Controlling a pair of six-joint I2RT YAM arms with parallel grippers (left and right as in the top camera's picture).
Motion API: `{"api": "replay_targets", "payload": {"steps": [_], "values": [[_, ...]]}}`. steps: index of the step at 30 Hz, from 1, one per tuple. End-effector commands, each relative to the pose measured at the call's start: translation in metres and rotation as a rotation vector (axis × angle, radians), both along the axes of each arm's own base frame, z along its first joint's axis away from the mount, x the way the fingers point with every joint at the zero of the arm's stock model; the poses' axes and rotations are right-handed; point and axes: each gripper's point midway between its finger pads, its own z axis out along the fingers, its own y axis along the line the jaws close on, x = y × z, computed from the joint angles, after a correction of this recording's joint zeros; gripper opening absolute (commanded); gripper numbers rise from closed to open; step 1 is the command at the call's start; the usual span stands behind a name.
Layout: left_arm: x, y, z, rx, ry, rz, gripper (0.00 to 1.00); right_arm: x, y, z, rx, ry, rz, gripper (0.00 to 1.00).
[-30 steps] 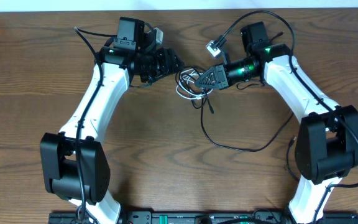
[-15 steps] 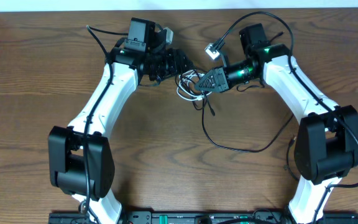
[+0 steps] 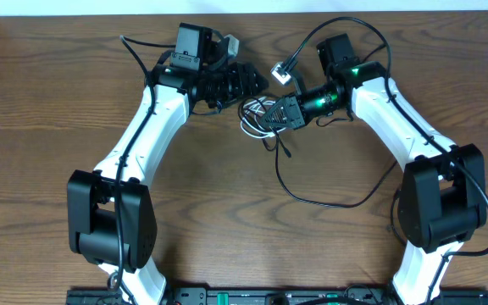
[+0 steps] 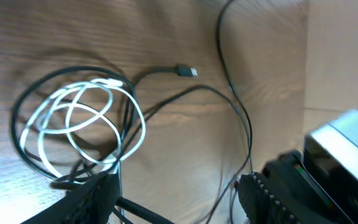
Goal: Untangle cables
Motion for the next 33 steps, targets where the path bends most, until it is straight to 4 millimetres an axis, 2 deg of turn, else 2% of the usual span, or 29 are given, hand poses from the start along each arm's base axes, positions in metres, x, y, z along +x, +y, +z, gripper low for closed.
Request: {"api": "replay_targets", "payload": {"steps": [1, 18, 23, 29, 33], "values": [[-0.006, -0.005, 0.002, -0.038, 0.027, -0.037, 0.67, 0.000, 0.000, 0.008, -0.009, -0.031, -0.004, 0.01], [-0.021, -0.013, 0.005, -0.090, 0.079, -0.084, 0.67, 0.006, 0.000, 0.002, -0.050, -0.067, -0.019, 0.01], [-0.018, -0.002, 0.001, -0.057, 0.041, -0.099, 0.67, 0.008, -0.003, -0.002, -0.075, -0.073, -0.032, 0.01], [-0.021, 0.039, -0.036, 0.212, 0.097, 0.002, 0.66, 0.010, -0.002, -0.002, -0.073, -0.074, -0.035, 0.01], [-0.026, 0.041, -0.040, 0.242, 0.087, -0.040, 0.66, 0.009, -0.002, -0.002, -0.073, -0.071, -0.035, 0.01]]}}
